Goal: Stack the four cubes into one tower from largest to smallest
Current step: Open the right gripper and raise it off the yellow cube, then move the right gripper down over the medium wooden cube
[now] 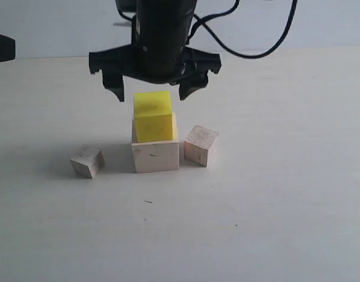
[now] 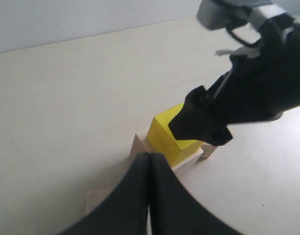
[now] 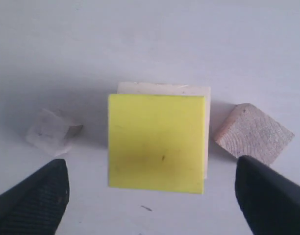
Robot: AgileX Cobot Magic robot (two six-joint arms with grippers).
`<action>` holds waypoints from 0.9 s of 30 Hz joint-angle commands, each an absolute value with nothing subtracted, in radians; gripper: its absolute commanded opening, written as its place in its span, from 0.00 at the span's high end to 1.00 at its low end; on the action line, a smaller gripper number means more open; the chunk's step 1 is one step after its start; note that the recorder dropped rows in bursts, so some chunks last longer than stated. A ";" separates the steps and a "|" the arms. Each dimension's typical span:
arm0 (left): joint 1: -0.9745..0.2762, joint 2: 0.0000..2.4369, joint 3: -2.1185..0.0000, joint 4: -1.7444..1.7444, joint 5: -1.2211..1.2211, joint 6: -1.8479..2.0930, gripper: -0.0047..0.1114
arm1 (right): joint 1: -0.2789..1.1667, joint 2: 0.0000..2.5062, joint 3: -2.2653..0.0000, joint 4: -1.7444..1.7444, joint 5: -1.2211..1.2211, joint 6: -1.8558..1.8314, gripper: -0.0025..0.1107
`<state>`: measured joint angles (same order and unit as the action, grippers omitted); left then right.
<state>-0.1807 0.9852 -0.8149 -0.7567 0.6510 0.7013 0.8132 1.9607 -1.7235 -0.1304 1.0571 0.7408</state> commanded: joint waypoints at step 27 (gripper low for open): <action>-0.188 0.979 -0.814 -0.770 0.652 0.701 0.96 | 0.765 1.761 -1.803 -0.286 1.221 0.018 0.40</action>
<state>-0.1807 0.9852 -0.8149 -0.7567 0.6510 0.7013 0.7930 1.7690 -1.7957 -0.2751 1.2204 0.0536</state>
